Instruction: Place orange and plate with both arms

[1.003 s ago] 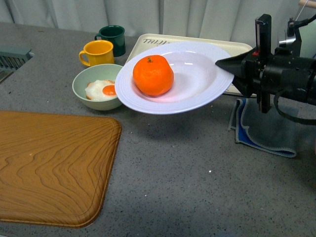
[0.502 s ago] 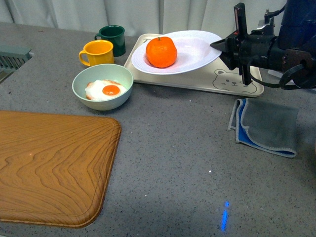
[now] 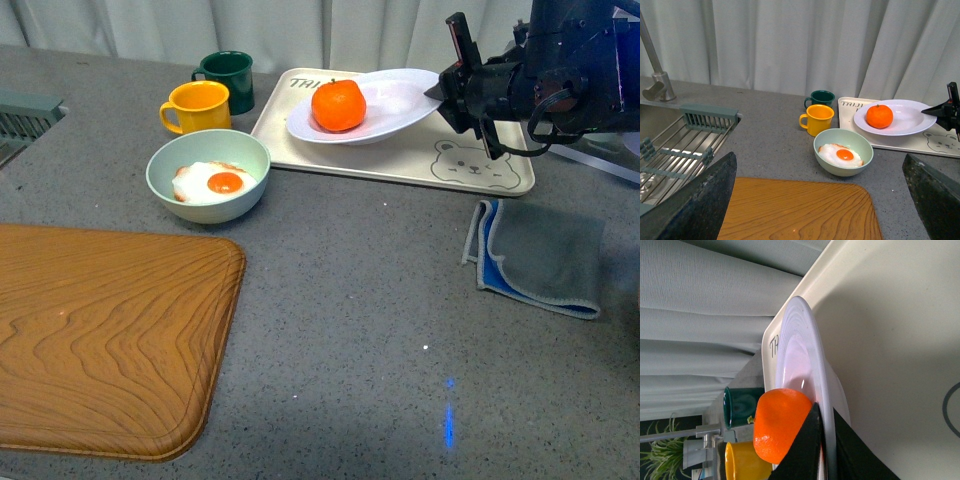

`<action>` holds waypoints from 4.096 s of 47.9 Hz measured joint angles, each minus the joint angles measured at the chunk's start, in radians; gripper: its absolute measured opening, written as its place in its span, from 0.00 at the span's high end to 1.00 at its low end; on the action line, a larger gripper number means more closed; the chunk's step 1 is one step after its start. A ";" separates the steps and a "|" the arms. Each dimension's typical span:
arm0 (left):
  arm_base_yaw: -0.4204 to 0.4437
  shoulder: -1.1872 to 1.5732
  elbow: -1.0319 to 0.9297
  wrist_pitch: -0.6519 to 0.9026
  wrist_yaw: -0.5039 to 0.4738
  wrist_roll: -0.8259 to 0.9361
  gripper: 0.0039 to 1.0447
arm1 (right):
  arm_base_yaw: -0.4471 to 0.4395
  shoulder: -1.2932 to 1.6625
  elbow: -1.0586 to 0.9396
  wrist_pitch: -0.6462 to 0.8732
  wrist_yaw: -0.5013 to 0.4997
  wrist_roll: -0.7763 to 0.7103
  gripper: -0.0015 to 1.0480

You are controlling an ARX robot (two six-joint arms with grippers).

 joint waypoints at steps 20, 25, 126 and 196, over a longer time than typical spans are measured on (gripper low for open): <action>0.000 0.000 0.000 0.000 0.000 0.000 0.06 | 0.017 -0.127 -0.079 -0.026 0.197 -0.365 0.20; 0.000 0.000 0.000 0.000 0.000 0.000 0.06 | 0.026 -0.181 -0.122 0.031 0.308 -0.578 0.07; 0.000 0.000 0.000 0.000 0.000 0.000 0.06 | -0.121 -1.867 -1.783 0.314 0.385 -1.101 0.99; 0.000 0.000 0.000 0.000 0.000 0.000 0.06 | -0.121 -2.520 -1.796 -0.316 0.384 -1.101 0.99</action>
